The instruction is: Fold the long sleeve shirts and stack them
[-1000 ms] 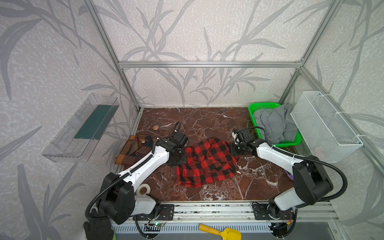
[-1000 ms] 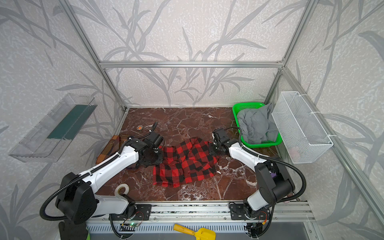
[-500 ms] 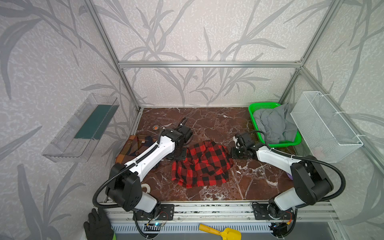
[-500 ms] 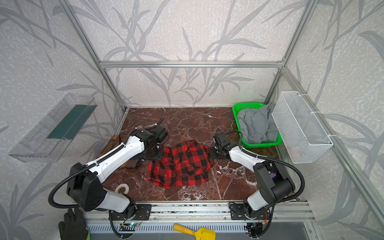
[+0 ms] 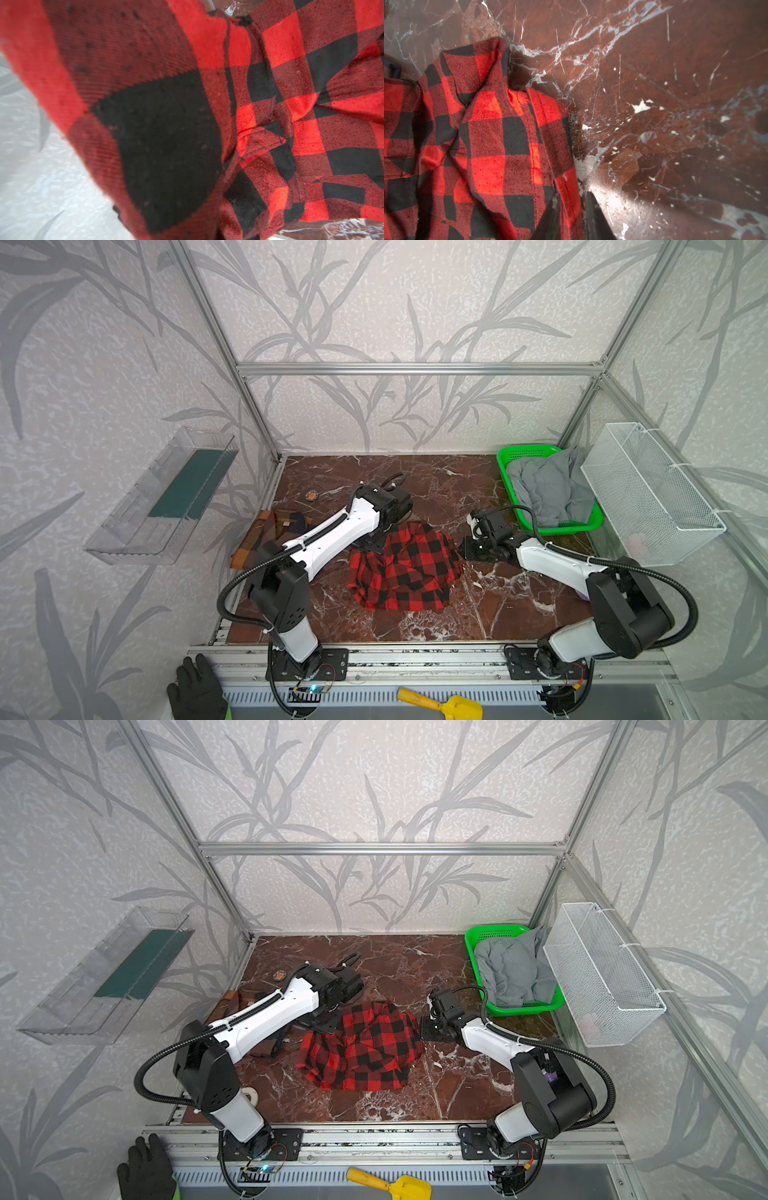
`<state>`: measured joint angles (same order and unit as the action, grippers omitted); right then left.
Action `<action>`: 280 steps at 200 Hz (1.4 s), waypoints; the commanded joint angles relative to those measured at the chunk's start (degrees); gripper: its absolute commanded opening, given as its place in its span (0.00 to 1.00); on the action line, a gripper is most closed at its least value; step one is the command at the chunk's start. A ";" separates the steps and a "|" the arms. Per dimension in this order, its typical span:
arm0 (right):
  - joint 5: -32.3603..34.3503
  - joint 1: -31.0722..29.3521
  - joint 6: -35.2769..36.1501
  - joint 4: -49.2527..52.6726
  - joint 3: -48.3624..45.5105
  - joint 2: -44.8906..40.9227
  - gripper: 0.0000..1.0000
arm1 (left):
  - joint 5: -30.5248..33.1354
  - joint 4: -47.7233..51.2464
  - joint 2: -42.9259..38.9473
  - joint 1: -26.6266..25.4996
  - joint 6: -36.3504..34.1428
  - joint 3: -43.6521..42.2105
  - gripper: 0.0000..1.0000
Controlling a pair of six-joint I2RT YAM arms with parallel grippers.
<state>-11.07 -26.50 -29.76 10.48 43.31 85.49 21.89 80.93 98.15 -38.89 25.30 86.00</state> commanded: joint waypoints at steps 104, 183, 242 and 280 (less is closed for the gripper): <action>-3.35 0.47 -2.06 -3.00 -0.82 3.21 0.24 | 14.30 19.22 18.24 -10.43 6.01 17.54 0.00; -4.17 0.61 -2.65 -3.43 -1.57 2.22 0.23 | 12.74 21.69 28.43 -15.35 8.49 27.30 0.00; -5.07 0.93 -3.24 -3.79 -1.80 2.66 0.23 | 9.68 21.31 32.68 -17.77 9.77 30.65 0.03; -5.02 1.01 -3.29 -3.80 -1.95 2.22 0.23 | 7.94 20.76 33.82 -18.40 10.20 31.04 0.16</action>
<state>-15.57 -25.80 -32.80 7.09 42.13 88.47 30.70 91.90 131.09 -56.75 33.52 115.18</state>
